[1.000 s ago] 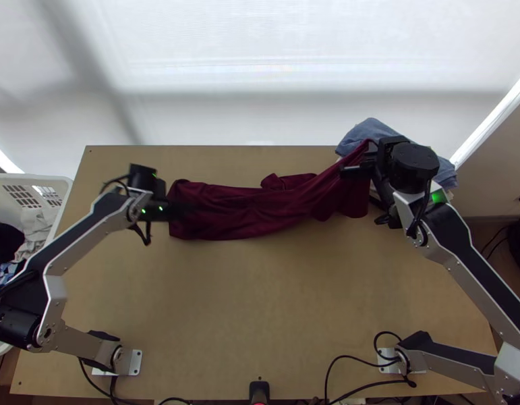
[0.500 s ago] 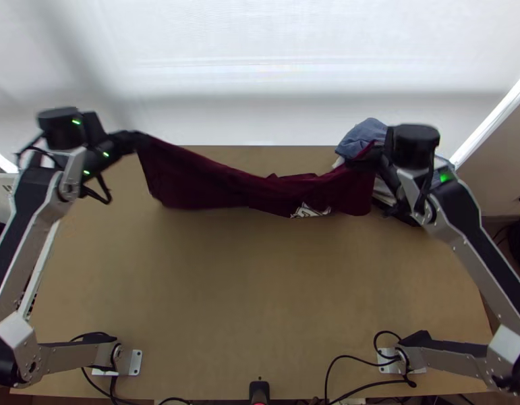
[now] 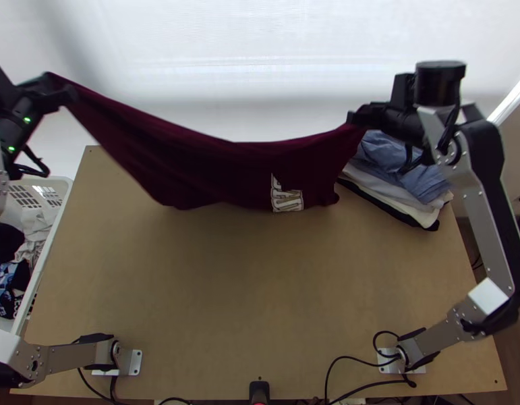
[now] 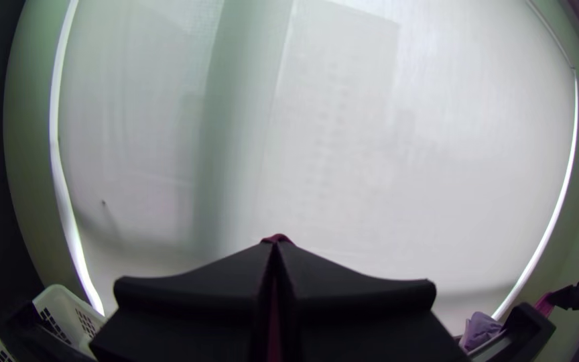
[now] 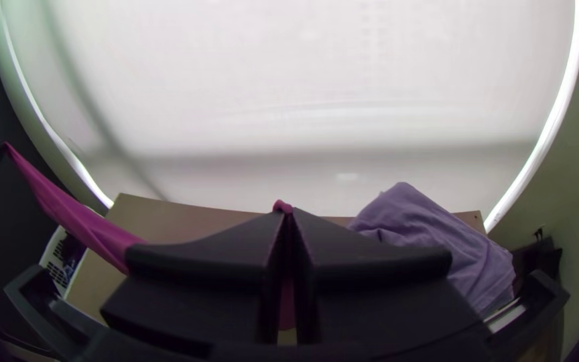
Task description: Fold the t-shirt
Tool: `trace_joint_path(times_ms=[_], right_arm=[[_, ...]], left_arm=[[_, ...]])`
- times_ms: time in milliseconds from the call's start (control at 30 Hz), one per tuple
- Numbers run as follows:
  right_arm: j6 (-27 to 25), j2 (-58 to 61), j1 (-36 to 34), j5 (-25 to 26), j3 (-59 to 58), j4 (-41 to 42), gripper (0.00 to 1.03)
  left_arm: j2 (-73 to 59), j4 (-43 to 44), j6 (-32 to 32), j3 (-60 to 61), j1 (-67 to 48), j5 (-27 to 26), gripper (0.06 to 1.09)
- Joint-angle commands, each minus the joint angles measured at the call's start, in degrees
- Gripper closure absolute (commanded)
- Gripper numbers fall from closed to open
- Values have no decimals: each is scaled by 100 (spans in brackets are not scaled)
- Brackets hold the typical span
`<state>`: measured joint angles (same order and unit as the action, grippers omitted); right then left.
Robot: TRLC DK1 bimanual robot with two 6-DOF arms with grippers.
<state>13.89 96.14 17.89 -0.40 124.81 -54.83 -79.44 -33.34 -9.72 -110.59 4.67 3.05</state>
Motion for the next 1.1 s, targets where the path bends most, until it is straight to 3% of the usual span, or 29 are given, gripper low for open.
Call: trace_joint_path(times_ms=[0, 167, 400, 567, 833, 1067], right_arm=[[413, 195, -189, -434, 896, -81, 100], [492, 19, -233, -1146, 992, 368, 100], [668, -825, -646, -1172, 632, 2459, 100], [668, -1378, -1130, -1146, 658, 3180, 100], [650, -2978, -1270, -1155, 210, 2697, 100], [457, -4217, -1103, -1181, 148, 1229, 100]], left_arm=[[25, 56, 224, -446, 113, 108, 105], [-45, 100, 251, -816, 113, 249, 105], [-19, 460, 268, -1202, 113, 556, 105], [289, 1032, 304, -1264, 113, 803, 105], [1238, 1190, 277, -1273, 113, 1110, 105], [2732, 592, -153, -851, 43, 1093, 105]])
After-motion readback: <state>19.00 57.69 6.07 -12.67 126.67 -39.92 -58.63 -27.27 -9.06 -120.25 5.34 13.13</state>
